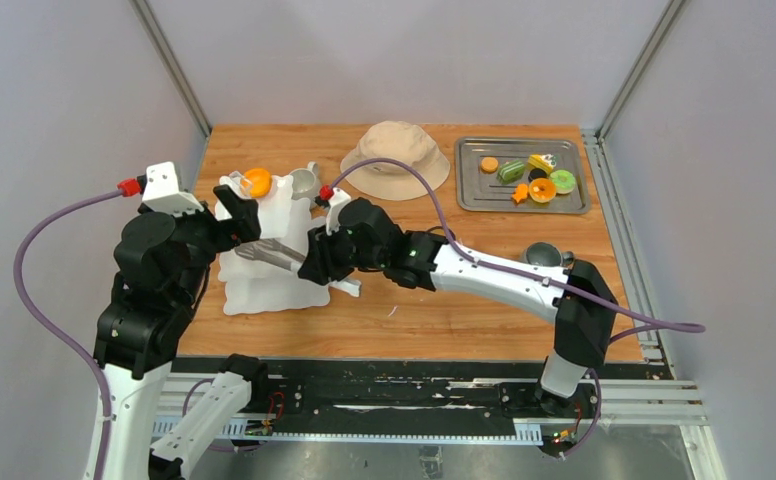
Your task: Serve the afternoon tea
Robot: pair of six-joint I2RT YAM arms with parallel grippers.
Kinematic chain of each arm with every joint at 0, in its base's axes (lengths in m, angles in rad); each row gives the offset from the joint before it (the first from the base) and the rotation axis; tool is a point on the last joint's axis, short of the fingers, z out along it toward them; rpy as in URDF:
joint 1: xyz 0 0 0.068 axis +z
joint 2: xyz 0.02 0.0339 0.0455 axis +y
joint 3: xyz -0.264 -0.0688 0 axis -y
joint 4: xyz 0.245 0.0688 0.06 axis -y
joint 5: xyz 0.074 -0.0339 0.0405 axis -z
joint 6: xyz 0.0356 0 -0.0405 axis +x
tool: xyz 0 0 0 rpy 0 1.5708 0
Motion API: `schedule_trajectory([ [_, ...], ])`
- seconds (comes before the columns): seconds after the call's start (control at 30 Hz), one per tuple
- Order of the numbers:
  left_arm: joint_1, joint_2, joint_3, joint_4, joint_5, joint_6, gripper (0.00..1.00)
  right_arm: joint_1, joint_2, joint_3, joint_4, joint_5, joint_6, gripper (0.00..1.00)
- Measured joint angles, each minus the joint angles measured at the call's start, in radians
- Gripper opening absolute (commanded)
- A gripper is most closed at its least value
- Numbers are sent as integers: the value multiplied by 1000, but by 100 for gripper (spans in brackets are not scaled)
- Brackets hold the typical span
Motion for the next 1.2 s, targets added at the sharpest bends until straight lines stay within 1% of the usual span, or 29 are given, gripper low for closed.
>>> schedule_trajectory([
  [0.2,0,-1,-4,-3,-3,4,98,3,49,51,-3,53,12,1],
  [0.23,0,-2,-4,-6,-4,6,98,6,56,58,-3,61,13,3],
  [0.33,0,-2,-4,-10,-8,7,98,20,72,63,-4,80,14,18],
  [0.43,0,-3,-5,-16,-12,10,98,27,82,63,-9,96,14,27],
  [0.57,0,-5,-6,-21,-19,11,98,29,84,63,-8,112,14,37],
  [0.93,0,-5,-8,-22,-25,18,98,29,84,63,-7,117,14,40],
  [1.03,0,-5,-8,-22,-25,18,98,29,84,63,-7,117,13,43],
  [1.2,0,-5,-8,-22,-25,18,98,29,84,63,-7,116,13,44],
])
